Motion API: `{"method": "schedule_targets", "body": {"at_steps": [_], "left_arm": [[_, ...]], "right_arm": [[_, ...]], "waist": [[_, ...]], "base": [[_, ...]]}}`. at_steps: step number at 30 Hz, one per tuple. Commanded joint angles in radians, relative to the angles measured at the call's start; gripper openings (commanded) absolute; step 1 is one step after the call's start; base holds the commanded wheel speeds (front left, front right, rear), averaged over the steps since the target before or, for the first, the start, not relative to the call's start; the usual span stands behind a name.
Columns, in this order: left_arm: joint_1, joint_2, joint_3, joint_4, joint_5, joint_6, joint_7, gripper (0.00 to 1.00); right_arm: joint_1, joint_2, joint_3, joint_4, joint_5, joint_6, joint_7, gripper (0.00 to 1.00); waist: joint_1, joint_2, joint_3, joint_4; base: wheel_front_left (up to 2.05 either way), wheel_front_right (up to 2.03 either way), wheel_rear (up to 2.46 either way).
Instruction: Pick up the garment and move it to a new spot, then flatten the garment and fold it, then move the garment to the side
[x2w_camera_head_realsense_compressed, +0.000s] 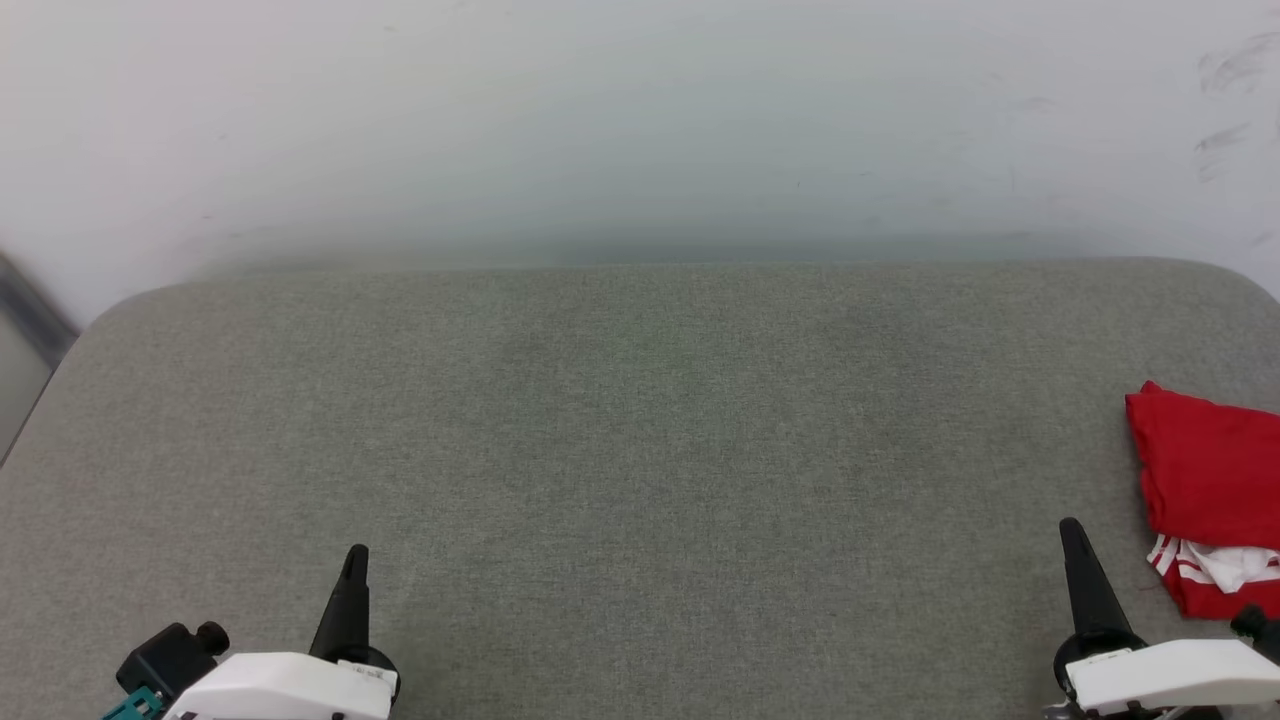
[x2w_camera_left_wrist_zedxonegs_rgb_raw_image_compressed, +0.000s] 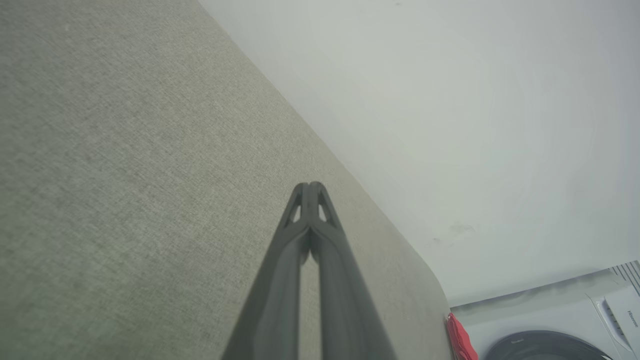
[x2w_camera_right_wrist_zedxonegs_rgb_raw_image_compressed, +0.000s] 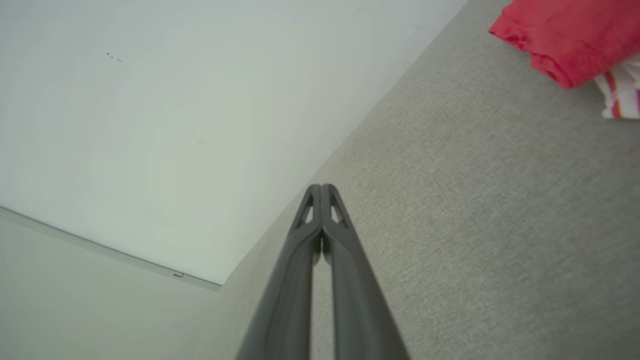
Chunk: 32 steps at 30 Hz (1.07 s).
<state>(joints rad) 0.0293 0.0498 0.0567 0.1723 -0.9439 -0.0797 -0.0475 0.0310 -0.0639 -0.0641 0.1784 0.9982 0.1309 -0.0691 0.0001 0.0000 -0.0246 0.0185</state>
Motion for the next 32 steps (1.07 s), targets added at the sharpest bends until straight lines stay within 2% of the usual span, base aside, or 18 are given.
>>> {"method": "schedule_targets", "body": {"at_steps": [1, 32], "left_arm": [[-0.030, 0.001, 0.006, -0.005, -0.026, -0.010, 0.005, 0.00], [-0.089, 0.001, 0.034, 0.035, -0.356, -0.032, 0.088, 0.00]], "right_arm": [[-0.028, -0.009, -0.003, -0.006, 0.026, 0.000, 0.006, 0.00], [-0.087, -0.008, -0.015, 0.031, 0.339, 0.000, 0.088, 0.00]], "waist": [[-0.0001, 0.0000, 0.000, 0.000], [-0.0001, 0.0000, 0.012, -0.008]], "base": [[0.00, 0.00, 0.00], [0.00, 0.00, 0.00]]}}
